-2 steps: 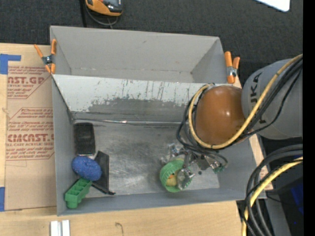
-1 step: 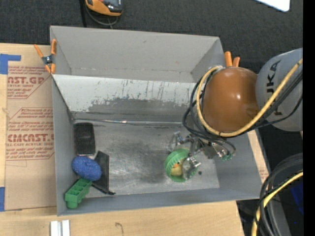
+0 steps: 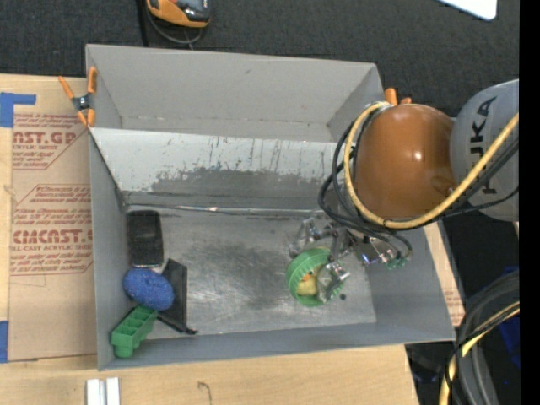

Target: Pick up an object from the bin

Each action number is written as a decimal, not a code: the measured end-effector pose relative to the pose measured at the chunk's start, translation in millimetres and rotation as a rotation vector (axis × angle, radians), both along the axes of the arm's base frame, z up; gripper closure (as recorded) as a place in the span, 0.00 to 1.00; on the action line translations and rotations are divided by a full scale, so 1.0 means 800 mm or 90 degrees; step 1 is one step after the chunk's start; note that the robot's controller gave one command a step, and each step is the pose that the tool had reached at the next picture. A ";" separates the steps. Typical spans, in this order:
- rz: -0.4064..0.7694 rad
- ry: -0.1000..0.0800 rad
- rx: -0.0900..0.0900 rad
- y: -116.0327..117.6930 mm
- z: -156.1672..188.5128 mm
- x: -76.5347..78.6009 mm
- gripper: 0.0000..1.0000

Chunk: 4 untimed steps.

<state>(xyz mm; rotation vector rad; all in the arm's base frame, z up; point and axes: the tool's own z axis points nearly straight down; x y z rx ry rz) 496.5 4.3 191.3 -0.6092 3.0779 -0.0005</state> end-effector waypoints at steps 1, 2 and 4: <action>0.004 0.002 0.001 -0.011 -0.013 0.001 1.00; 0.004 0.003 0.000 -0.009 0.001 0.003 1.00; 0.255 0.001 0.001 -0.029 0.079 0.025 1.00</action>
Offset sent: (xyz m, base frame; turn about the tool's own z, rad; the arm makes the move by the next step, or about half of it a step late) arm 0.0045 -0.0060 0.0102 -0.0086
